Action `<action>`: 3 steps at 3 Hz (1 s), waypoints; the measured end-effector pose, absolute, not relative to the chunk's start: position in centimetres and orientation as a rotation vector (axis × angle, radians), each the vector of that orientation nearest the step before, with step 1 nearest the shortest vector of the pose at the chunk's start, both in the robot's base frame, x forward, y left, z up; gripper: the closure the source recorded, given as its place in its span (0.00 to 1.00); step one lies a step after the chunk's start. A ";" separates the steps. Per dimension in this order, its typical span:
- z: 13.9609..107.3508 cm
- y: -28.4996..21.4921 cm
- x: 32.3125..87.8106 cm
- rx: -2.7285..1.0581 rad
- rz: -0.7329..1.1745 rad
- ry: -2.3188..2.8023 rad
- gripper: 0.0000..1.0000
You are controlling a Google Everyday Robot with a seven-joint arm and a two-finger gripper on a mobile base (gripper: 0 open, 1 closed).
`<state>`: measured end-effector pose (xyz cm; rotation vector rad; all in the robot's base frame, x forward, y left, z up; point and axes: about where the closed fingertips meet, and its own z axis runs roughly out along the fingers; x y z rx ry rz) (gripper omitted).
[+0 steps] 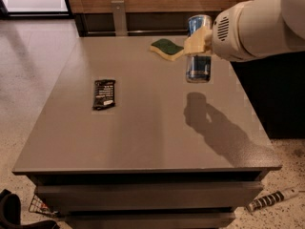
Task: Place redbull can upright
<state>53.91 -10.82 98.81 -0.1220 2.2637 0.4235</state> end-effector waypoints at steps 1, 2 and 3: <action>101.2 -12.1 54.9 -0.125 0.498 2.119 1.00; 102.9 -12.1 55.3 -0.160 0.560 2.038 1.00; 104.3 -10.3 54.8 -0.274 0.621 1.985 1.00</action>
Offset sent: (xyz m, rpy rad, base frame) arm -0.0093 0.0129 0.0666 -0.3080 -0.6054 0.6421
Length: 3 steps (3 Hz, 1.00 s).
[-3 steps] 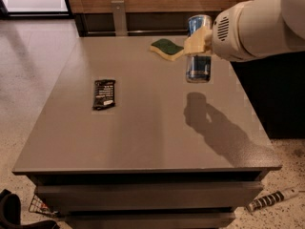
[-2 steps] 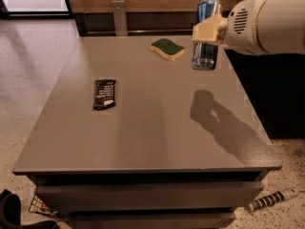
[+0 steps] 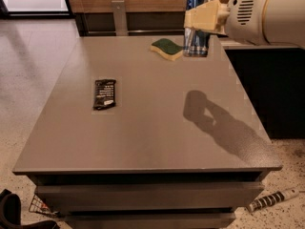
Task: Place redbull can upright
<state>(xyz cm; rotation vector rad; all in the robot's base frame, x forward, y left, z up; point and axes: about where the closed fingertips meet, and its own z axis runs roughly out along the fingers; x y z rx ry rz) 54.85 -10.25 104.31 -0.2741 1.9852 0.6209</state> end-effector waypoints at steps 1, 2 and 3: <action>104.1 -9.2 54.5 -0.446 0.574 1.945 1.00; 103.9 -8.6 54.7 -0.593 0.494 1.896 1.00; 103.8 -8.6 54.8 -0.603 0.486 1.893 1.00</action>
Offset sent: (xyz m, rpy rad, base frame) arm -0.0028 0.0086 -0.0012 -0.0616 -0.0482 0.0711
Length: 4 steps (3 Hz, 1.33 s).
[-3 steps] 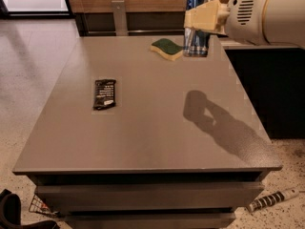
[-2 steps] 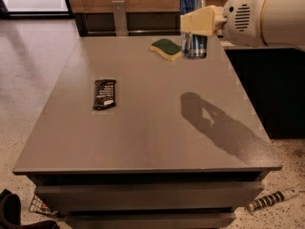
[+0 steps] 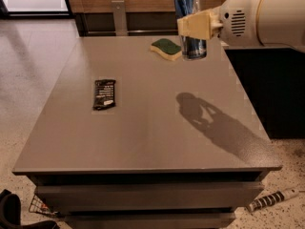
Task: Place redbull can upright
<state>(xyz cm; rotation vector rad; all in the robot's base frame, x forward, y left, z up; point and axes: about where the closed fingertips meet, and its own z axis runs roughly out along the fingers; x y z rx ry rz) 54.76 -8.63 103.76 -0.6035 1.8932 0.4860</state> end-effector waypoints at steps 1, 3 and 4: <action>103.5 -7.9 55.2 -0.635 0.503 1.858 1.00; 101.9 -5.9 55.4 -0.704 0.628 1.727 1.00; 100.2 -5.8 55.1 -0.689 0.724 1.654 1.00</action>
Offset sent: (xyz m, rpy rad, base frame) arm 0.0226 0.0553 -0.0197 0.1085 -0.3252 0.3554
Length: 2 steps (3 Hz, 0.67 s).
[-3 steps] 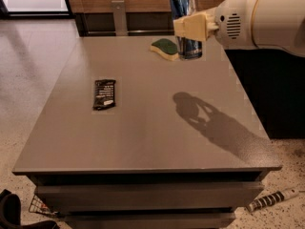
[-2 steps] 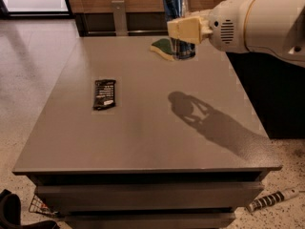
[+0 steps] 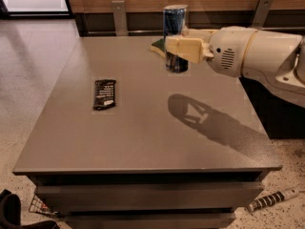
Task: Place redbull can upright
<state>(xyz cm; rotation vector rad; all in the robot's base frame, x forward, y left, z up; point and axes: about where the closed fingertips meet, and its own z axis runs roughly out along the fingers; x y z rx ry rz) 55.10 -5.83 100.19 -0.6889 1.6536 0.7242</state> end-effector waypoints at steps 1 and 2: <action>98.0 -4.5 55.1 -0.734 0.757 1.548 1.00; 96.4 -2.2 54.9 -0.808 0.754 1.467 1.00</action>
Offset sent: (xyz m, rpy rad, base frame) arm -0.0075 0.0629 -0.0558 0.0208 -0.2536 0.1847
